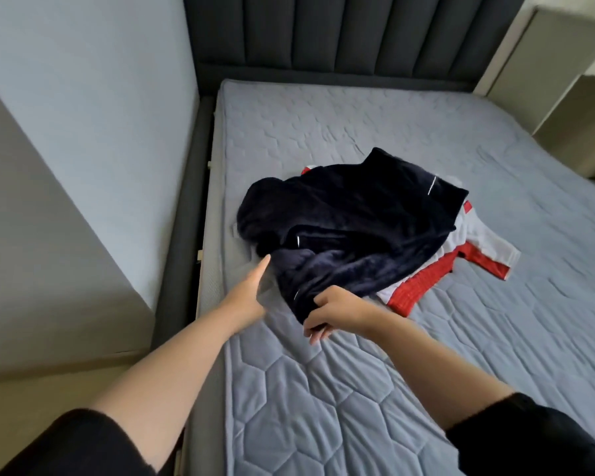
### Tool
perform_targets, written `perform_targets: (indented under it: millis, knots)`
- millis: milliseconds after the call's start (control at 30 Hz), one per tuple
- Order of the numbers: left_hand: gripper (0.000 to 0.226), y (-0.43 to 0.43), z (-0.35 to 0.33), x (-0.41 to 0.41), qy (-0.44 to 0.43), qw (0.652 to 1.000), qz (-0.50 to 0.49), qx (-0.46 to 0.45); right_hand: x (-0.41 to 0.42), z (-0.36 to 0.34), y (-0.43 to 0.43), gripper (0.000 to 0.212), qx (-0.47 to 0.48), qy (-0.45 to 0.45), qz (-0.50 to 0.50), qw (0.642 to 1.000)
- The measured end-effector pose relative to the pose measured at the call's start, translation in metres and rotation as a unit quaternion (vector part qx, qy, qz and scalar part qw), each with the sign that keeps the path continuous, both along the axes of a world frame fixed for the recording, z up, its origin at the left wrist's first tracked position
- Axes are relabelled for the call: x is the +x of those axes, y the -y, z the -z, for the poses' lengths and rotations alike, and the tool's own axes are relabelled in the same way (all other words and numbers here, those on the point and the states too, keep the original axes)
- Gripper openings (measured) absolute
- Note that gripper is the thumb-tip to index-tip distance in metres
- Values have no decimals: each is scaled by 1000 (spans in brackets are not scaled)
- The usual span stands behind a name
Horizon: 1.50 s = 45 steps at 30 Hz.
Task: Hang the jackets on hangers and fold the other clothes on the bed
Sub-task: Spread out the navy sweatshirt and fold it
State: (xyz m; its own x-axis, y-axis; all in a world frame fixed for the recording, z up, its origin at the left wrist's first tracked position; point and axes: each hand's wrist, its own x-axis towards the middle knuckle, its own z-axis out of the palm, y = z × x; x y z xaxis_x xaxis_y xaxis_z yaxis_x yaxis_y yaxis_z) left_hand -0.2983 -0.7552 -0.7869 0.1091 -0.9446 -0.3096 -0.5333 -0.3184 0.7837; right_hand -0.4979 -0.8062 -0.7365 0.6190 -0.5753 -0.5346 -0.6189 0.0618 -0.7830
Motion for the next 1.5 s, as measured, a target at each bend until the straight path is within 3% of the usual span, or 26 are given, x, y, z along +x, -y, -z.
perform_targets:
  millis: [100,200,267,300,367,400,467,500,567,600,700,733,800,867,900,967,1067,1167,1233,1367,1433,1500]
  knots:
    - [77,-2,-16,-10,-27,994,-21,-100,4,-22,-24,13,24,64,-26,997]
    - [25,-10,-22,-6,87,991,40,-97,2,-37,-38,27,66,109,-35,991]
    - [8,-19,-30,0,90,992,59,-70,-4,-45,-40,18,99,149,-22,984]
    - [9,-25,-35,2,71,995,61,-46,-7,-47,-38,15,115,164,-13,980]
    - [25,-34,-44,3,-13,998,59,15,-9,-48,-30,35,126,155,43,979]
    - [22,-41,-44,3,-77,994,50,56,-10,-46,-29,44,99,128,95,982]
    - [15,-51,-45,-1,-149,976,54,152,-9,-35,-20,47,-82,16,201,976]
    - [18,-56,-45,-3,-136,970,78,187,-11,-28,-18,42,-213,-53,224,950]
    - [26,-68,-45,-7,-67,965,127,221,-12,-11,-20,53,-387,-152,140,898]
    - [28,-74,-45,-9,-37,966,130,220,-11,-2,-20,67,-395,-189,41,898]
    - [45,-87,-40,-3,9,981,76,180,-3,25,-31,89,-258,-250,-202,911]
    - [51,-91,-37,1,10,984,50,170,-1,34,-35,96,-241,-272,-224,904]
    - [55,-98,-34,7,1,988,14,157,5,46,-44,100,-304,-312,-196,878]
    - [57,-105,-32,5,-36,988,-11,151,11,55,-51,75,-410,-318,-118,847]
    - [58,-106,-32,1,-53,988,-24,144,14,57,-52,59,-437,-298,-79,845]
    - [60,-108,-34,-7,-62,991,-49,108,17,54,-53,32,-386,-219,-1,896]
    - [53,-108,-42,-13,-30,996,-79,8,15,34,-51,12,-312,-147,34,938]
    - [45,-105,-55,-17,-21,981,-139,-131,11,1,-47,6,-237,-31,85,967]
    - [46,-105,-68,-19,0,949,-213,-234,12,-29,-49,14,-172,55,124,976]
    - [62,-108,-88,-16,166,904,-217,-328,11,-89,-52,19,-94,169,151,969]
    - [67,-108,-96,-16,144,896,-252,-337,12,-109,-51,21,-46,206,185,960]
    - [66,-108,-106,-17,36,897,-302,-320,11,-121,-50,23,-8,189,199,961]
